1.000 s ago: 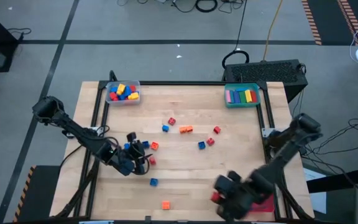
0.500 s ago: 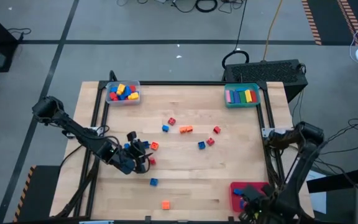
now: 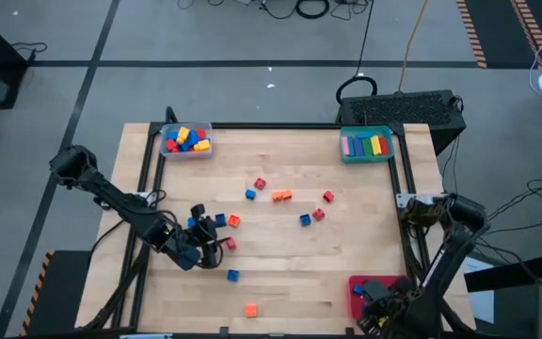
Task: Sort blocks by size
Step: Put the small red game piece into the red bin
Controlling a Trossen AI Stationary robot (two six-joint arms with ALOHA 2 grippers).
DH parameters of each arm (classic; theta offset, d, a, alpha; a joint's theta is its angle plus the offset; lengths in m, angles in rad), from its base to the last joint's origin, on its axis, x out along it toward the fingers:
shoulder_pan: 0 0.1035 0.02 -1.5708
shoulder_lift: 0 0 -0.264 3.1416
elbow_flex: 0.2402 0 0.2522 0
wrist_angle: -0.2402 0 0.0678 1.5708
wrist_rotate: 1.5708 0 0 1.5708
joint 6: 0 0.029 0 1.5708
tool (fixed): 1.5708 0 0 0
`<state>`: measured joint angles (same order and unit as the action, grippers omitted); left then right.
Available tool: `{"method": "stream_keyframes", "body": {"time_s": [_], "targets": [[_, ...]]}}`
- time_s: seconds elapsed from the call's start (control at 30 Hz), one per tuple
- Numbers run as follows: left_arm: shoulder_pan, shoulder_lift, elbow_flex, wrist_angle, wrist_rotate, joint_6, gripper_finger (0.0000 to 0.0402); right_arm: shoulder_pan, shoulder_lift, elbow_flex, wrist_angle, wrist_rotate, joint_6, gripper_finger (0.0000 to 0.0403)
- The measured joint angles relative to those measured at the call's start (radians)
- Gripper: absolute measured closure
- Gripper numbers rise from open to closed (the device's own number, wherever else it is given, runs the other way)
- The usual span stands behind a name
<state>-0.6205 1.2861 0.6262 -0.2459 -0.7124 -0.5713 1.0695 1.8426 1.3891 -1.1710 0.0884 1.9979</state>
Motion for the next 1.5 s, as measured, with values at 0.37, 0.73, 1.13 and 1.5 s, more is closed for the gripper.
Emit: {"method": "stream_keyframes", "body": {"time_s": [0.37,0.73,1.13,1.5], "targets": [[0.003,0.000,0.000,0.002,-0.041,0.001,0.0212,-0.087,-0.093,0.001,-0.301,0.297,-0.077,0.0178],[0.077,0.062,0.000,0.055,-0.040,0.069,0.0212,-0.449,-0.118,-0.025,-0.368,0.553,-0.463,0.0207],[0.130,0.142,0.000,0.166,0.030,0.248,0.0212,-0.911,-0.239,-0.242,0.040,0.412,-1.024,0.0200],[0.219,0.102,0.000,0.154,0.064,0.350,0.0212,-1.146,-0.388,-0.541,0.470,0.124,-1.291,0.0200]]}}
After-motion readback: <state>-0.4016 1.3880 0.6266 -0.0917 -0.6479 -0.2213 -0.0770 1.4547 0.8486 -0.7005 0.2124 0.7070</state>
